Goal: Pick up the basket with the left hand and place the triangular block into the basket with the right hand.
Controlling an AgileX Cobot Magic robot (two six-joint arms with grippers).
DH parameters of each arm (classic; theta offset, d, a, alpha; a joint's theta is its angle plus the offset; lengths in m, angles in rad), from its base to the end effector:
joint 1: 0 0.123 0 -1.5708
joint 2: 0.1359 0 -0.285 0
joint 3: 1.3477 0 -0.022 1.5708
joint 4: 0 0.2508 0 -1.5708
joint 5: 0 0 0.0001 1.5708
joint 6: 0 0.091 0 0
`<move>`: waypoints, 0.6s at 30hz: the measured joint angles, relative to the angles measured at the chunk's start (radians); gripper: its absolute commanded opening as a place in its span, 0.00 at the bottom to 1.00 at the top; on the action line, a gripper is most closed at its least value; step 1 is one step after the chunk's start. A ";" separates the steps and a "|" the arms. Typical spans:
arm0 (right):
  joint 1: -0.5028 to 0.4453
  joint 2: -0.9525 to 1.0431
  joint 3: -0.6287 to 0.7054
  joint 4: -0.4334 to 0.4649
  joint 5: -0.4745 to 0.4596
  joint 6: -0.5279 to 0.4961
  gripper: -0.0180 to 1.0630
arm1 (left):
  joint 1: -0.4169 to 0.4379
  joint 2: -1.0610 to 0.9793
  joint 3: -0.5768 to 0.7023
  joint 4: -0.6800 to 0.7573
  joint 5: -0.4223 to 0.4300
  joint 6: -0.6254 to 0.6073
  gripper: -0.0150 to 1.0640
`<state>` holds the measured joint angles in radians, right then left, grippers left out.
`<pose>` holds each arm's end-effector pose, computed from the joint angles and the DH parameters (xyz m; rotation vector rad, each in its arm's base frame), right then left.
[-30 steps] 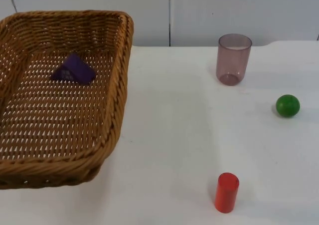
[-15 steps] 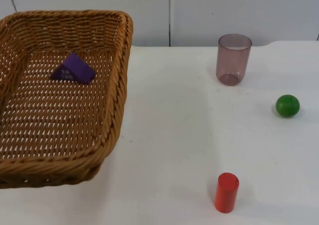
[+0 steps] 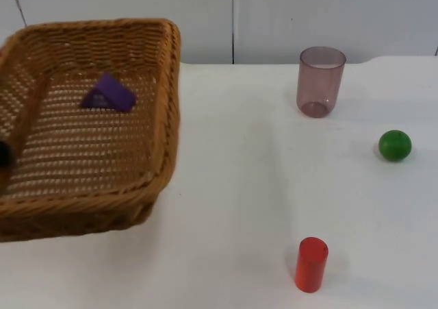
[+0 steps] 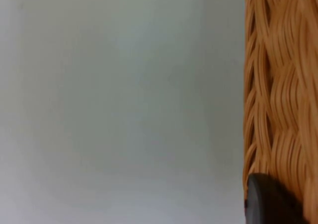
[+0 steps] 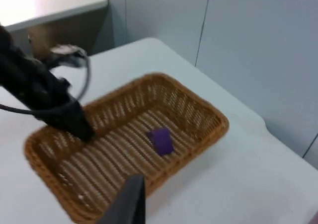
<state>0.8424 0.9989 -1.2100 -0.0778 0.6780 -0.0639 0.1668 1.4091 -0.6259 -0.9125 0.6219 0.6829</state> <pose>0.1347 0.1443 0.4424 -0.8880 1.7615 0.4252 0.2388 -0.0024 0.1917 -0.2340 2.6001 -0.6242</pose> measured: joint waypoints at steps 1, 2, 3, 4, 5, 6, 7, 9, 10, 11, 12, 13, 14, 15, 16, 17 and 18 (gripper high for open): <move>0.000 -0.015 0.007 0.000 -0.006 0.000 0.99 | -0.048 0.068 -0.031 -0.021 -0.040 0.019 0.01; 0.000 -0.020 0.010 0.000 -0.008 0.000 0.99 | -0.076 0.106 -0.058 -0.039 -0.072 0.035 0.01; 0.000 -0.020 0.010 0.000 -0.008 0.000 0.99 | -0.076 0.106 -0.058 -0.039 -0.072 0.035 0.01; 0.000 -0.022 0.011 0.000 -0.010 0.000 0.99 | -0.108 0.152 -0.085 -0.062 -0.108 0.050 0.01; 0.000 -0.022 0.012 0.000 -0.010 0.000 0.99 | -0.137 0.198 -0.117 -0.084 -0.137 0.065 0.01; 0.000 -0.022 0.014 0.000 -0.010 0.000 0.99 | -0.160 0.237 -0.145 -0.101 -0.165 0.078 0.01; 0.000 -0.022 0.016 0.000 -0.010 0.005 0.99 | -0.175 0.283 -0.182 -0.121 -0.186 0.092 0.01; 0.000 -0.022 0.017 0.000 -0.010 0.026 0.99 | -0.197 0.378 -0.254 -0.146 -0.203 0.113 0.01; 0.000 -0.022 0.017 0.000 -0.010 0.026 0.99 | -0.197 0.378 -0.254 -0.146 -0.203 0.113 0.01; 0.000 -0.022 0.017 0.000 -0.010 0.032 0.99 | -0.202 0.417 -0.293 -0.160 -0.206 0.125 0.01; 0.000 -0.022 0.017 0.000 -0.010 0.037 0.99 | -0.207 0.461 -0.330 -0.169 -0.210 0.136 0.01; 0.000 -0.022 0.017 0.002 -0.010 0.041 0.99 | -0.209 0.503 -0.366 -0.175 -0.210 0.145 0.01; 0.000 -0.022 0.017 0.002 -0.010 0.043 0.99 | -0.209 0.542 -0.394 -0.180 -0.212 0.153 0.01; 0.000 -0.022 0.017 0.002 -0.010 0.043 0.99 | -0.209 0.542 -0.394 -0.180 -0.212 0.153 0.01; 0.000 -0.022 0.017 0.002 -0.012 0.045 0.99 | -0.209 0.572 -0.424 -0.181 -0.217 0.161 0.01; 0.000 -0.022 0.017 0.002 -0.012 0.045 0.99 | -0.209 0.605 -0.450 -0.182 -0.221 0.165 0.01; 0.000 -0.022 0.017 0.002 -0.012 0.045 0.99 | -0.209 0.634 -0.472 -0.184 -0.223 0.169 0.01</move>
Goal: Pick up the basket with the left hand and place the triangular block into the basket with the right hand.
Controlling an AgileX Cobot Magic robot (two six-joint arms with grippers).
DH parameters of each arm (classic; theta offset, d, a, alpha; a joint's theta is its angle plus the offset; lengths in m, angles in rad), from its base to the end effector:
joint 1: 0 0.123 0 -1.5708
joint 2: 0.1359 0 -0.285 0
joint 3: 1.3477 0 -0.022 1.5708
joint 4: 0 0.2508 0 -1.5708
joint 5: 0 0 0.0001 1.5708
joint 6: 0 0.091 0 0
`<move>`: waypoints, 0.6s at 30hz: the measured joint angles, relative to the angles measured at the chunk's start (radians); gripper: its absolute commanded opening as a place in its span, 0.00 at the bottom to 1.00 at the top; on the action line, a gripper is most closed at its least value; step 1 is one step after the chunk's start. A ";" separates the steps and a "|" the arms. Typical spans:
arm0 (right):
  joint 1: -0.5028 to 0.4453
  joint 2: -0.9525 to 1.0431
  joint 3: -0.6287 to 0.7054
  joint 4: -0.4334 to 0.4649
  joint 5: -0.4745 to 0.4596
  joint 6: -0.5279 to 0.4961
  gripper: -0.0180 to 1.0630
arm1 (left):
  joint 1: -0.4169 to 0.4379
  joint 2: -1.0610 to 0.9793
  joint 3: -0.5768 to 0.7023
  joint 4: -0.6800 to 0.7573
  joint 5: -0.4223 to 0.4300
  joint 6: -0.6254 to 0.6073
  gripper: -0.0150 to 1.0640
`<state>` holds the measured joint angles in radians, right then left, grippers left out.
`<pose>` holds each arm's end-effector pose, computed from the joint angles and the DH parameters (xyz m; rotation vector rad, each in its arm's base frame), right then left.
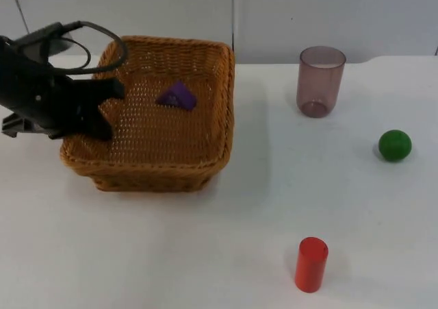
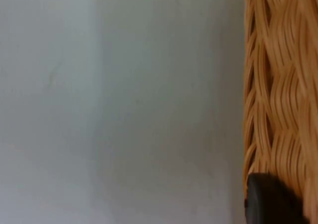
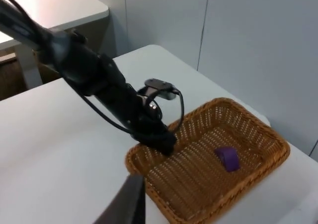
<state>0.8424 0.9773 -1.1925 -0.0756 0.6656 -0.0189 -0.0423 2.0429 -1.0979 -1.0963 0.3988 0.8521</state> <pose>0.1309 0.1404 0.4421 -0.8425 1.7699 0.4622 0.3844 -0.0478 0.1076 -0.0951 2.6163 -0.5504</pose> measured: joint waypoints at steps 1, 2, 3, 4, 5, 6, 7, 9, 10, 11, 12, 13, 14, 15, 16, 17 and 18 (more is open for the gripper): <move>0.000 0.000 0.000 0.000 -0.002 0.000 0.99 | 0.000 0.021 -0.014 0.000 -0.001 0.004 0.01; 0.000 0.000 0.000 0.000 -0.002 0.000 0.99 | 0.000 0.021 -0.014 0.000 -0.001 0.004 0.01; 0.000 0.000 0.000 0.000 -0.002 0.000 0.99 | 0.000 0.053 -0.031 -0.002 -0.002 0.004 0.01; 0.000 0.000 0.000 0.000 -0.002 0.000 0.99 | 0.000 0.068 -0.039 -0.004 -0.002 0.007 0.02; 0.000 0.000 0.000 0.000 -0.002 0.000 0.99 | 0.000 0.078 -0.041 -0.006 -0.002 0.009 0.05; 0.000 0.000 0.000 0.000 -0.002 0.000 0.99 | 0.000 0.083 -0.041 -0.006 -0.007 0.013 0.11; 0.000 0.000 0.000 0.000 -0.002 0.000 0.99 | 0.000 0.083 -0.041 -0.006 -0.007 0.019 0.20; 0.000 0.000 0.000 0.000 -0.002 0.000 0.99 | 0.000 0.083 -0.041 -0.006 -0.007 0.021 0.44; 0.000 0.000 0.000 0.000 -0.002 0.000 0.99 | 0.000 0.083 -0.043 -0.008 -0.007 0.028 0.44; 0.000 0.000 0.000 -0.002 -0.002 0.000 0.99 | 0.000 0.083 -0.047 -0.010 -0.007 0.029 0.57; 0.000 0.000 0.000 -0.002 -0.002 0.000 0.99 | 0.000 0.083 -0.049 -0.012 -0.005 0.032 0.69; 0.000 0.000 0.000 -0.002 -0.002 0.000 0.99 | 0.000 0.081 -0.049 -0.014 -0.007 0.033 0.85; 0.000 0.000 0.000 -0.002 -0.004 0.000 0.99 | 0.000 0.079 -0.049 -0.014 -0.007 0.039 0.96; 0.000 0.000 0.000 -0.002 -0.004 0.000 0.99 | 0.000 0.079 -0.049 -0.014 -0.007 0.039 0.99; 0.000 0.000 0.000 -0.007 -0.004 0.000 0.99 | 0.002 0.070 -0.049 -0.005 -0.010 0.043 0.99; 0.000 0.000 0.000 -0.014 -0.004 0.000 0.99 | 0.015 0.041 -0.049 0.024 -0.007 0.048 0.99; 0.000 0.000 0.000 -0.016 -0.006 0.000 0.99 | 0.022 0.032 -0.049 0.044 -0.002 0.048 0.99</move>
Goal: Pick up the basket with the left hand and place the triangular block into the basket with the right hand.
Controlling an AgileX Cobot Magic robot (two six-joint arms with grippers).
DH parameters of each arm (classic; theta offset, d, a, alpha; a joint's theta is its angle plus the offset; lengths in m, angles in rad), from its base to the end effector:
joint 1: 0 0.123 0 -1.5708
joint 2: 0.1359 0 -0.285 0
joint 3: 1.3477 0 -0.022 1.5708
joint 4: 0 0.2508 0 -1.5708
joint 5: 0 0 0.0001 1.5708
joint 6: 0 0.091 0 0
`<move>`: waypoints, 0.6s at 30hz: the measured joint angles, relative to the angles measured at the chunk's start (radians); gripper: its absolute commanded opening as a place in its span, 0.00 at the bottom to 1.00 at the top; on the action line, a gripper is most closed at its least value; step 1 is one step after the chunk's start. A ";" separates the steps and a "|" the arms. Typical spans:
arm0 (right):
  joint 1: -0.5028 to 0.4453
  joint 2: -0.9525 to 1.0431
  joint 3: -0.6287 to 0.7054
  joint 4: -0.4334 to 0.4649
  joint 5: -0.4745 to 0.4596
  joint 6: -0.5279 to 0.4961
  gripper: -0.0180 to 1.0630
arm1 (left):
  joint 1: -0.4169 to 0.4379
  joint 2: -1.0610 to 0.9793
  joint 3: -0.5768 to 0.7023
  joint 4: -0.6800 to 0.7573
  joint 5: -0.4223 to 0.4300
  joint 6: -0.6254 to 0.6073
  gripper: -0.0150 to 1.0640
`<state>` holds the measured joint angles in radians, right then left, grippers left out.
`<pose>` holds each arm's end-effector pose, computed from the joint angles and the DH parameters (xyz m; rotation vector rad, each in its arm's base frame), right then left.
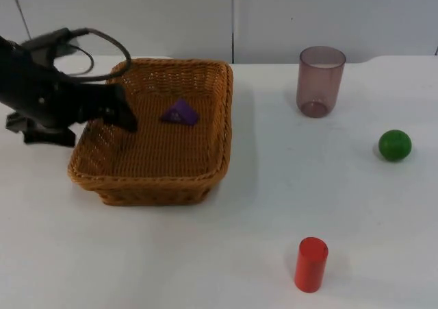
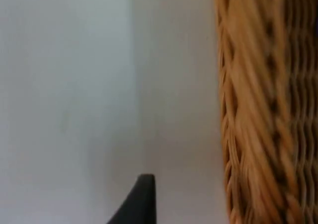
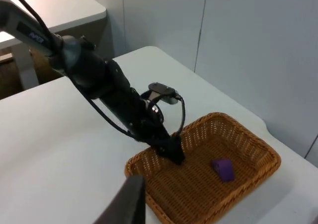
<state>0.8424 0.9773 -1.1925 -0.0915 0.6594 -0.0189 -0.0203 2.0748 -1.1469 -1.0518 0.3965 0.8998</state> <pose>0.1317 0.1400 0.4427 -0.8441 1.7592 0.4470 0.3961 -0.0386 0.1052 -0.0045 2.6018 -0.4955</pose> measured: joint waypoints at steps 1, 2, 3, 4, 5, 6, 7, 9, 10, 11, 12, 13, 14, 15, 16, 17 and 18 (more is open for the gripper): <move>0.000 0.000 0.000 -0.008 0.000 0.000 0.99 | 0.015 -0.032 0.000 0.040 0.012 -0.004 0.99; 0.000 0.000 0.000 -0.017 0.000 0.000 0.99 | 0.048 -0.094 0.000 0.102 0.031 -0.033 0.99; 0.000 0.000 0.000 -0.017 0.000 0.000 0.99 | 0.048 -0.094 0.000 0.102 0.031 -0.033 0.99; 0.000 0.000 0.000 -0.023 -0.002 0.000 0.99 | 0.072 -0.135 0.000 0.138 0.047 -0.057 0.99; 0.000 0.000 0.000 -0.025 -0.002 0.000 0.99 | 0.080 -0.161 0.000 0.156 0.056 -0.074 0.99; 0.000 0.000 0.002 -0.028 -0.007 0.000 0.99 | 0.103 -0.218 0.000 0.193 0.074 -0.106 0.99; 0.000 0.000 0.002 -0.031 -0.014 0.000 0.99 | 0.125 -0.278 0.000 0.227 0.090 -0.134 0.99; 0.000 0.000 0.002 -0.033 -0.025 0.000 0.99 | 0.147 -0.363 0.000 0.265 0.122 -0.163 0.99; 0.000 0.000 0.002 -0.032 -0.038 0.000 0.99 | 0.156 -0.430 0.003 0.286 0.139 -0.175 0.99; 0.000 0.000 0.002 -0.032 -0.047 0.000 0.99 | 0.159 -0.498 0.011 0.304 0.152 -0.185 0.99; 0.000 0.000 0.002 -0.032 -0.054 0.000 0.99 | 0.161 -0.566 0.021 0.312 0.171 -0.188 0.99; 0.000 0.000 0.002 -0.032 -0.056 0.000 0.99 | 0.161 -0.622 0.035 0.315 0.186 -0.191 0.99; 0.000 0.000 0.002 -0.032 -0.056 0.000 0.99 | 0.161 -0.622 0.035 0.315 0.186 -0.191 0.99; 0.000 0.000 0.002 -0.032 -0.056 0.002 0.99 | 0.161 -0.688 0.050 0.315 0.201 -0.193 0.99; 0.000 0.000 0.002 -0.032 -0.056 0.009 0.99 | 0.157 -0.752 0.069 0.315 0.208 -0.193 0.99; 0.000 0.000 0.002 -0.032 -0.056 0.019 0.99 | 0.152 -0.804 0.086 0.317 0.217 -0.193 0.99; 0.000 0.000 0.002 -0.032 -0.056 0.019 0.99 | 0.148 -0.863 0.109 0.317 0.224 -0.196 0.99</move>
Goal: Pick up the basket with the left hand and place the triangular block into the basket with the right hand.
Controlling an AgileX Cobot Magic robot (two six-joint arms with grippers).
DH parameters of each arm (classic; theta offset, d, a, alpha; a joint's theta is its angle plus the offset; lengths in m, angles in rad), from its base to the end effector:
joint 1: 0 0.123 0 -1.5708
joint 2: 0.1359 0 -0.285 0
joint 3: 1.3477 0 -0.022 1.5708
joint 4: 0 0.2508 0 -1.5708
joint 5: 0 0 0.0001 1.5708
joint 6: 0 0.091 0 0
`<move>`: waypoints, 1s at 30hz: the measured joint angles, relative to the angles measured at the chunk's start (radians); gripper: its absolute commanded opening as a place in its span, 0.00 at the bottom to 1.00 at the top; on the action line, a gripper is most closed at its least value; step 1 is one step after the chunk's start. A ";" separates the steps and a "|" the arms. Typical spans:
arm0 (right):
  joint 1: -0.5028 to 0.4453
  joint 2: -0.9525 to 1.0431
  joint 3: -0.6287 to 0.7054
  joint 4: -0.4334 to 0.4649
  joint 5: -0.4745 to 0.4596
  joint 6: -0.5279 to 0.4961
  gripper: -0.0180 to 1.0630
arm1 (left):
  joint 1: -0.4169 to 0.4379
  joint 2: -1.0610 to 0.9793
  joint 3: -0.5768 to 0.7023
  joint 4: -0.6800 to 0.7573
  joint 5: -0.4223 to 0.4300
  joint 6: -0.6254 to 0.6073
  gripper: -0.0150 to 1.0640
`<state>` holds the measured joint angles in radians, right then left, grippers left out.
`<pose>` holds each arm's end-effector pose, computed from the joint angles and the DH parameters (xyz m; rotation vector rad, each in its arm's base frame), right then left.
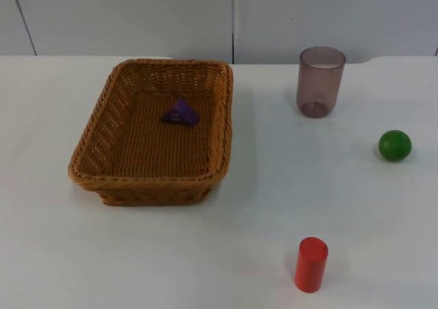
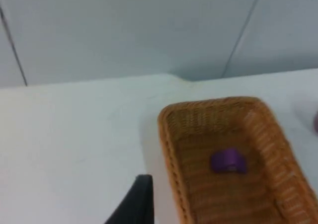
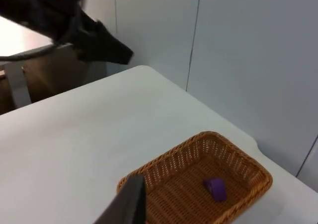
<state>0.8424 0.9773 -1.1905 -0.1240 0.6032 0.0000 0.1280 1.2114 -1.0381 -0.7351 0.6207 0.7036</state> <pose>0.1338 0.1404 0.4471 -0.8174 1.7077 0.4432 0.2613 -0.0022 0.3557 0.1703 2.1025 -0.3112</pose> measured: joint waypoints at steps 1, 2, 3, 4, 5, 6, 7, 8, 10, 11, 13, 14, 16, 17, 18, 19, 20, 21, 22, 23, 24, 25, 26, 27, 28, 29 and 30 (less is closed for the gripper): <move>0.000 0.000 0.000 0.000 0.000 0.007 0.99 | -0.005 -0.057 0.023 0.000 0.010 -0.005 0.99; 0.000 0.000 0.000 0.000 0.000 0.007 0.99 | -0.005 -0.057 0.023 0.000 0.010 -0.005 0.99; 0.000 0.000 0.000 0.000 0.000 0.007 0.99 | -0.005 -0.110 0.043 0.000 0.026 -0.013 0.99; 0.000 0.000 0.000 0.000 0.002 0.007 0.99 | -0.007 -0.154 0.068 0.000 0.042 -0.021 0.99; 0.000 0.000 0.000 0.000 0.008 0.010 0.99 | -0.007 -0.204 0.093 0.000 0.058 -0.028 0.99; 0.000 0.000 0.000 0.000 0.010 0.010 0.99 | -0.007 -0.253 0.118 0.000 0.071 -0.038 0.99; 0.000 -0.002 0.004 0.000 0.010 0.011 0.99 | -0.007 -0.295 0.140 0.000 0.081 -0.045 0.99; 0.000 -0.002 0.004 0.000 0.010 0.011 0.99 | -0.007 -0.295 0.140 0.000 0.081 -0.045 0.99; 0.000 -0.021 0.031 0.000 0.008 0.021 0.99 | -0.017 -0.392 0.196 -0.002 0.095 -0.063 0.99; 0.000 -0.038 0.048 0.000 0.003 0.026 0.99 | -0.028 -0.440 0.225 -0.002 0.098 -0.070 0.99; 0.000 -0.070 0.086 0.000 -0.006 0.029 0.99 | -0.057 -0.524 0.270 0.001 0.108 -0.089 0.99; 0.000 -0.098 0.113 0.000 -0.012 0.031 0.99 | -0.076 -0.570 0.285 0.010 0.116 -0.102 0.99; 0.000 -0.130 0.137 0.000 -0.019 0.031 0.99 | -0.086 -0.591 0.290 0.015 0.122 -0.108 0.99; 0.000 -0.164 0.172 0.000 -0.022 0.033 0.99 | -0.102 -0.628 0.295 0.033 0.136 -0.122 0.99; 0.000 -0.195 0.198 0.000 -0.024 0.033 0.99 | -0.119 -0.672 0.297 0.054 0.151 -0.133 0.99; 0.000 -0.235 0.231 0.000 -0.024 0.033 0.99 | -0.132 -0.716 0.299 0.083 0.162 -0.140 0.99; 0.000 -0.276 0.260 0.000 -0.024 0.033 0.99 | -0.139 -0.754 0.299 0.113 0.169 -0.152 0.99; 0.000 -0.276 0.260 0.000 -0.024 0.033 0.99 | -0.139 -0.754 0.299 0.113 0.169 -0.152 0.99; 0.000 -0.319 0.299 0.000 -0.024 0.033 0.99 | -0.139 -0.800 0.299 0.150 0.175 -0.182 0.99; 0.000 -0.355 0.327 0.000 -0.024 0.033 0.99 | -0.141 -0.846 0.306 0.188 0.177 -0.225 0.99; 0.000 -0.400 0.353 0.000 -0.024 0.033 0.99 | -0.143 -0.891 0.314 0.219 0.181 -0.271 0.99; 0.000 -0.442 0.382 0.000 -0.024 0.033 0.99 | -0.143 -0.928 0.322 0.258 0.185 -0.307 0.99; 0.000 -0.477 0.409 0.000 -0.024 0.035 0.99 | -0.143 -0.971 0.336 0.302 0.198 -0.348 0.99; 0.000 -0.517 0.434 0.000 -0.022 0.035 0.99 | -0.143 -1.012 0.348 0.352 0.213 -0.394 0.99; 0.000 -0.556 0.450 0.000 -0.013 0.035 0.99 | -0.143 -1.051 0.359 0.395 0.233 -0.438 0.99; 0.000 -0.556 0.450 0.000 -0.013 0.035 0.99 | -0.143 -1.051 0.359 0.395 0.233 -0.438 0.99; 0.000 -0.594 0.466 0.000 0.004 0.035 0.99 | -0.143 -1.082 0.371 0.448 0.255 -0.493 0.99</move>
<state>0.8424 0.3838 -0.7247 -0.1240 0.6071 0.0346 -0.0152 0.1297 -0.6673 -0.2869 0.8761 0.2106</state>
